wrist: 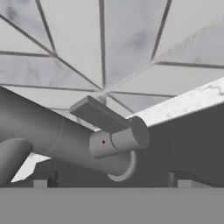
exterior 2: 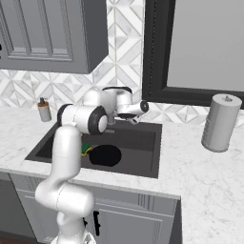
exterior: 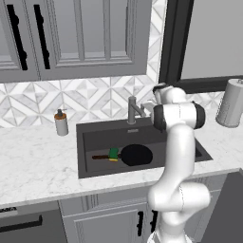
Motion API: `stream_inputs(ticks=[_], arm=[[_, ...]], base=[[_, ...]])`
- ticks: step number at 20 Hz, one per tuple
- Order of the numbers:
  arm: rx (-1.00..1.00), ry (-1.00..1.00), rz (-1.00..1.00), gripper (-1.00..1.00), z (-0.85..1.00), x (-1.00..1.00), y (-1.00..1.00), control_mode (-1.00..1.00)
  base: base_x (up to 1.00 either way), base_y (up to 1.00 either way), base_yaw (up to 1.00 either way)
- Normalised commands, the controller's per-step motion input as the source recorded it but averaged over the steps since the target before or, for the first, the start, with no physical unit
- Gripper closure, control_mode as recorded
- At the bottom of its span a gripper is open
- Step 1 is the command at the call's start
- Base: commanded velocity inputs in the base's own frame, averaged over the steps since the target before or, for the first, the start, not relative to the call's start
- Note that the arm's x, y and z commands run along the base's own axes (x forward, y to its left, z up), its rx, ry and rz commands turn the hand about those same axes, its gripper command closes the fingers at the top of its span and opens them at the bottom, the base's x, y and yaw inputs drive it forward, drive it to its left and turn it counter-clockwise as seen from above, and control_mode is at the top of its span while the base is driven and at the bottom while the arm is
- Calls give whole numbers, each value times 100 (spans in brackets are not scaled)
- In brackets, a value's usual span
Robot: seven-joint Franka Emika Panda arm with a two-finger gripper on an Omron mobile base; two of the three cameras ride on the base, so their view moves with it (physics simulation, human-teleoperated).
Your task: Pick the pan and sponge and place them into the sink. Then turn on the water.
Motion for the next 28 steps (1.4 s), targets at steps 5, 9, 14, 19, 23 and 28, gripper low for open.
stream_inputs(ticks=[5, 9, 14, 19, 23, 28], arm=[[0, 0, 0, -100, -14, 27, 5, -100], [0, -1, 0, -100, -11, 26, 8, -100], [0, -1, 0, -100, -5, 31, 1, -100], [0, 0, 0, -100, -8, 29, 0, -100], [0, 0, 0, 100, -14, 26, 0, -100], [0, 0, 0, 100, -8, 6, 0, -100]], base=[[0, 0, 0], [0, 0, 0], [0, 0, 0], [0, 0, 0], [0, 0, 0], [0, 0, 0]])
